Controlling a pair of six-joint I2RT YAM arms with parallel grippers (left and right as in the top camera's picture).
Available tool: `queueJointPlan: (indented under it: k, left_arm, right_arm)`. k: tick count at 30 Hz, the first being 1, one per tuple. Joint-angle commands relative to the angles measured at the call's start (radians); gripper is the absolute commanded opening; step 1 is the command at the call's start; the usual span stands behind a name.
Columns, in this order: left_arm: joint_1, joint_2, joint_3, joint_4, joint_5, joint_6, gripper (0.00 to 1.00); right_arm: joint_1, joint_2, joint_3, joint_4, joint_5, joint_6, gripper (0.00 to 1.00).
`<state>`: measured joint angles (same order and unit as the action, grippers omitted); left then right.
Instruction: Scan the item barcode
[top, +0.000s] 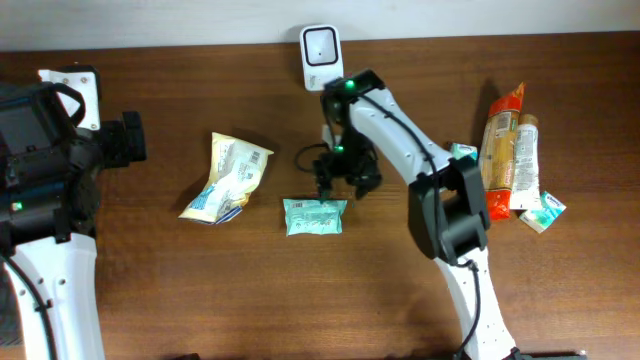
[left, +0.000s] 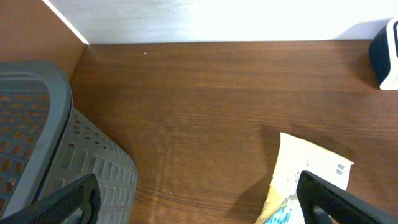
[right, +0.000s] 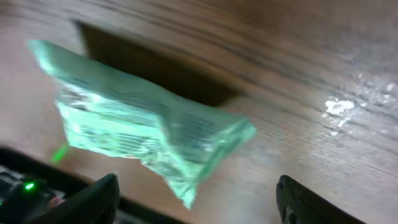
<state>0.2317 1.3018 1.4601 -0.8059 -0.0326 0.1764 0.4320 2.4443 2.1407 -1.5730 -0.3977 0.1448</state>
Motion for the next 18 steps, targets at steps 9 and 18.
queueJointPlan:
  k: [9,18]
  left_arm:
    - [0.005,-0.001,0.010,0.001,0.011,0.013,0.99]
    - [0.005,-0.001,0.010,0.001,0.011,0.013,0.99]
  right_arm:
    - [-0.135,-0.270,-0.132,0.143,-0.080,-0.060,0.61]
    - [-0.143,-0.455,-0.612,0.511,-0.257,-0.120,0.88]
